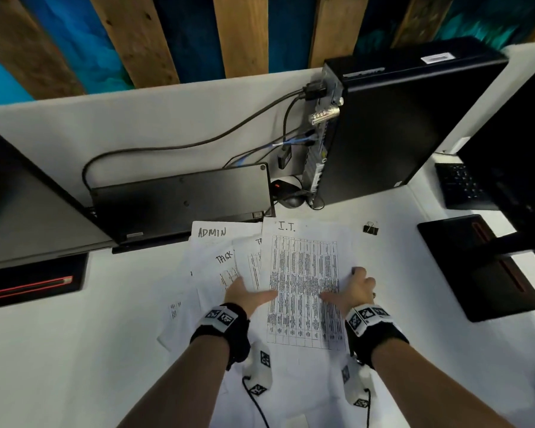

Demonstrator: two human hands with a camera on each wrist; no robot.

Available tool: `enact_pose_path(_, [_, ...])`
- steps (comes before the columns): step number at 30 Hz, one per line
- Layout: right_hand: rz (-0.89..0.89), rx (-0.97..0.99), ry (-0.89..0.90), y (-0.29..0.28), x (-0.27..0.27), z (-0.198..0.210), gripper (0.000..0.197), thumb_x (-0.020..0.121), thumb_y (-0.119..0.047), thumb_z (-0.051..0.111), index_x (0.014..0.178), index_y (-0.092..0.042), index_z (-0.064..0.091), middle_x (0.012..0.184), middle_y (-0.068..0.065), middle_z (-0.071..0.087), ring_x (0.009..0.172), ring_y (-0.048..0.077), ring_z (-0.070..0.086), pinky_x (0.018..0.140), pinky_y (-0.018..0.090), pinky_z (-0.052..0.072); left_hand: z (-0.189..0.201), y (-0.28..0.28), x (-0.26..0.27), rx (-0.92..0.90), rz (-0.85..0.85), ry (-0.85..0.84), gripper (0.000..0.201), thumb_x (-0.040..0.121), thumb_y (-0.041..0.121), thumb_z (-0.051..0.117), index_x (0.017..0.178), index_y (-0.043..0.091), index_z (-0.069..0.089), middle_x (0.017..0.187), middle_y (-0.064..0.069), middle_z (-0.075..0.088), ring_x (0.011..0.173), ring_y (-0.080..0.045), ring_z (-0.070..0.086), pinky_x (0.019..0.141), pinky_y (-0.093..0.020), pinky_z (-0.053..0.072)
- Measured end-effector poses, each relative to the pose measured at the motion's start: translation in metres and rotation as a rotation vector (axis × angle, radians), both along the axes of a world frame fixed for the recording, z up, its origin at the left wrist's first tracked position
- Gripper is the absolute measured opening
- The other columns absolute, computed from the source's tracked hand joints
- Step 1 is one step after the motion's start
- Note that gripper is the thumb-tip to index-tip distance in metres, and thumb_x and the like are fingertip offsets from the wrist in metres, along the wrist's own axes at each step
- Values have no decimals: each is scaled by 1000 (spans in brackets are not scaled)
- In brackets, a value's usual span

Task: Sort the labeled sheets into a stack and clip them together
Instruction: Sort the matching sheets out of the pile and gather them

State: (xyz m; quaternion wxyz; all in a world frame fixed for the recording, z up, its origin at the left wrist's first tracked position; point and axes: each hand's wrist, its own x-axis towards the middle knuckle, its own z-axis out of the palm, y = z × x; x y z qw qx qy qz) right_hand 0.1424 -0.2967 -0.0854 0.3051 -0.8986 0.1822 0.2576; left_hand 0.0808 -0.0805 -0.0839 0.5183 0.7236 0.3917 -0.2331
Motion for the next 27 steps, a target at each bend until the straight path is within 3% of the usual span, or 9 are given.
enact_pose_path(2, [3, 27, -38, 2, -5, 1, 89, 66, -22, 83, 134, -12, 27, 131, 16, 30, 104, 33, 45, 89, 44, 47, -3, -2, 2, 38, -43, -13, 70, 73, 27, 79, 132, 7, 47, 144, -14, 46, 126, -30, 49, 109, -43, 39])
enact_pose_path(4, [27, 27, -72, 5, -9, 1, 80, 69, -22, 81, 131, -9, 31, 129, 14, 32, 100, 30, 45, 91, 44, 47, -1, -3, 1, 36, -73, -74, 26, 75, 17, 76, 97, 12, 62, 118, -13, 67, 95, -24, 63, 93, -38, 51])
enact_pose_path(5, [37, 24, -83, 6, -10, 1, 76, 71, -23, 80, 129, -8, 34, 128, 14, 34, 103, 31, 47, 94, 45, 48, -1, -4, 0, 30, -77, -104, 20, 76, 15, 74, 93, 12, 64, 109, -10, 70, 89, -22, 64, 86, -34, 52])
enact_pose_path(10, [-10, 197, -96, 11, -18, 3, 59, 75, -25, 77, 116, -6, 38, 116, 14, 55, 102, 30, 56, 92, 43, 50, 5, -2, -12, -14, -21, -217, 28, 84, 6, 63, 113, 6, 63, 99, -4, 63, 96, -23, 59, 82, -27, 41])
enact_pose_path(14, [-20, 291, -115, 9, -20, 7, 59, 74, -19, 79, 120, -3, 45, 106, 8, 61, 94, 22, 56, 84, 32, 48, 5, 10, -27, -128, 116, -230, 27, 82, 7, 68, 102, 21, 57, 94, 4, 65, 96, -19, 60, 89, -30, 42])
enact_pose_path(17, [50, 295, -68, 7, -20, 11, 40, 74, -18, 79, 107, -3, 62, 96, 12, 70, 83, 26, 67, 72, 33, 56, 4, 14, -35, -152, 88, -245, 25, 79, 8, 72, 96, 22, 61, 101, -3, 70, 99, -23, 65, 91, -36, 50])
enact_pose_path(20, [10, 331, -64, 1, -19, 14, 36, 75, -14, 77, 106, 0, 64, 93, 15, 70, 75, 24, 65, 63, 29, 54, 3, 18, -43, -83, 97, -270, 30, 79, 14, 73, 106, 15, 62, 105, -4, 69, 95, -19, 65, 78, -26, 51])
enact_pose_path(24, [-42, 333, -78, -9, -18, 14, 38, 76, -11, 76, 109, 3, 62, 100, 20, 68, 81, 29, 61, 68, 31, 50, 0, 32, -54, 363, 176, -85, 59, 72, 32, 76, 124, 16, 53, 127, -14, 49, 112, -33, 53, 88, -35, 45])
enact_pose_path(27, [-62, 350, -70, -12, -20, 13, 41, 77, -11, 75, 113, 2, 60, 103, 18, 68, 87, 30, 62, 69, 30, 47, 1, 34, -56, 312, 278, 36, 83, 70, 31, 78, 137, 8, 35, 139, -19, 33, 119, -39, 47, 87, -39, 44])
